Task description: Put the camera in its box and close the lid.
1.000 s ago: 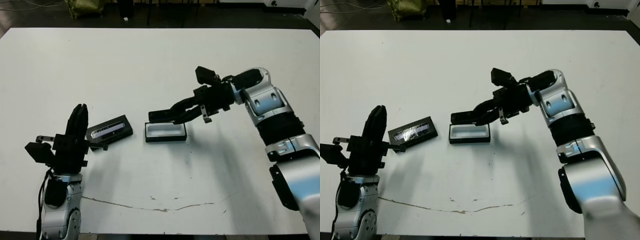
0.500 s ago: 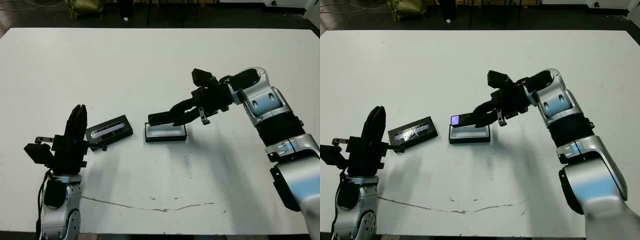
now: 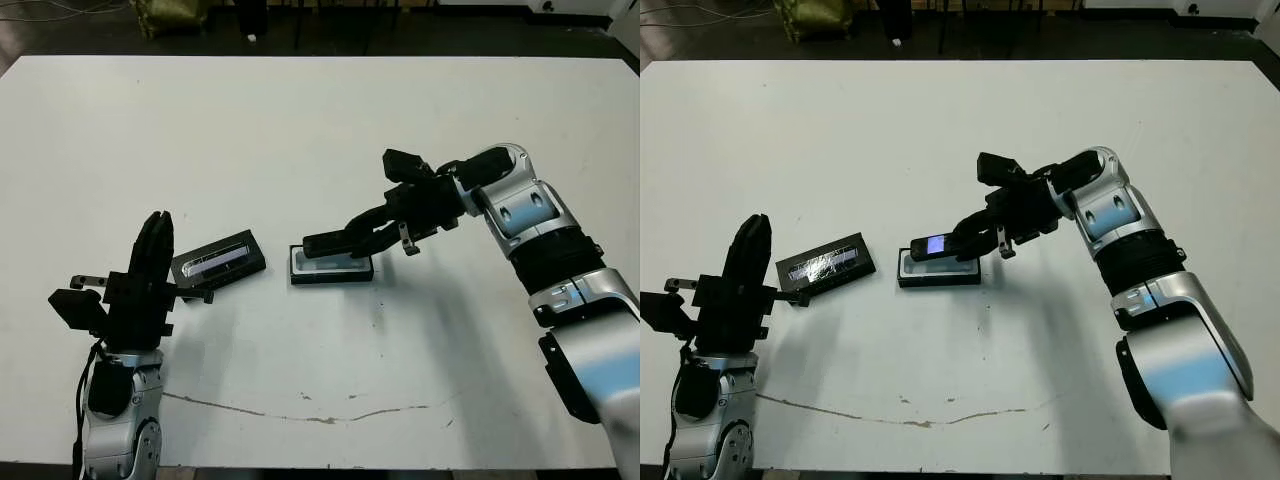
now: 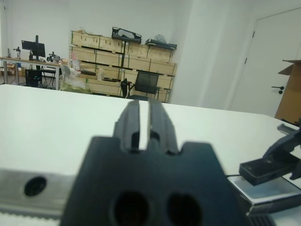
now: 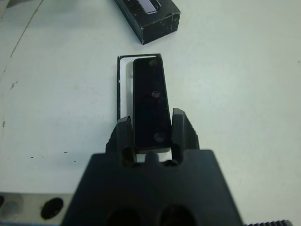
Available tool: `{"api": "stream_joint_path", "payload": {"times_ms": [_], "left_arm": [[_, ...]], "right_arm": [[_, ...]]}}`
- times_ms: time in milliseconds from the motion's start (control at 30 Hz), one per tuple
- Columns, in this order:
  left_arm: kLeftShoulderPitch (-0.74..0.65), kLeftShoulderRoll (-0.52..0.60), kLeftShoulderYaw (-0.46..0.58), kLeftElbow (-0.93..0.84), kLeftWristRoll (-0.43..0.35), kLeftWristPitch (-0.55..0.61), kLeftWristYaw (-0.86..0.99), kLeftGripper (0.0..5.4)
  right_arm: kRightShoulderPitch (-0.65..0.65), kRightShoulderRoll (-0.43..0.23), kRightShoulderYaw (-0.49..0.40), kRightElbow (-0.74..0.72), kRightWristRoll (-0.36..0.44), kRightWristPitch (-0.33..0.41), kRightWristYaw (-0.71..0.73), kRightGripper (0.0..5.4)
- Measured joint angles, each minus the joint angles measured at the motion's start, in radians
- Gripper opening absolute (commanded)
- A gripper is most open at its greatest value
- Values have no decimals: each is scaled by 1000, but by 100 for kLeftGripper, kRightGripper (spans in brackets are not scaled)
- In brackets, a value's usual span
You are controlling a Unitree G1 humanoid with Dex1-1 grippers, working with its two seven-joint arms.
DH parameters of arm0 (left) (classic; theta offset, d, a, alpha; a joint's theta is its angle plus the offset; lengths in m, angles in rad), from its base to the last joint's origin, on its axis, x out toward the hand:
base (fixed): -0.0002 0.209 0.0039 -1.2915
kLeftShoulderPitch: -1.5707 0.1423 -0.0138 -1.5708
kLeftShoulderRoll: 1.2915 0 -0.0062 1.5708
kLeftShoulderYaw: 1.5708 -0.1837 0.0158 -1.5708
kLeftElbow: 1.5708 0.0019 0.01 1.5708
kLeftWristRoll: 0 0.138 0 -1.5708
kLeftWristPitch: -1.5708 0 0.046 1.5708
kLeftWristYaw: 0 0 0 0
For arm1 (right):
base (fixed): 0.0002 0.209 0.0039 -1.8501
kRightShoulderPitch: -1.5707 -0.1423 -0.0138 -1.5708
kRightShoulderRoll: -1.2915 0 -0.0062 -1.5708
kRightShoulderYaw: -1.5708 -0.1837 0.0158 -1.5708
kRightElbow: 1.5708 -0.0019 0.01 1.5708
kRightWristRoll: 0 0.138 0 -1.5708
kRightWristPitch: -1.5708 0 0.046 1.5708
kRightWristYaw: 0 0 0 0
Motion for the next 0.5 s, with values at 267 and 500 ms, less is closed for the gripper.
{"api": "stream_joint_path", "payload": {"times_ms": [267, 500], "left_arm": [[0, 0, 0, 3, 1, -4, -3, 0], [0, 0, 1, 7, 1, -6, -1, 0]], "right_arm": [[0, 5, -1, 8, 0, -20, 0, 23], [0, 8, 4, 7, 0, -10, 3, 23]]}}
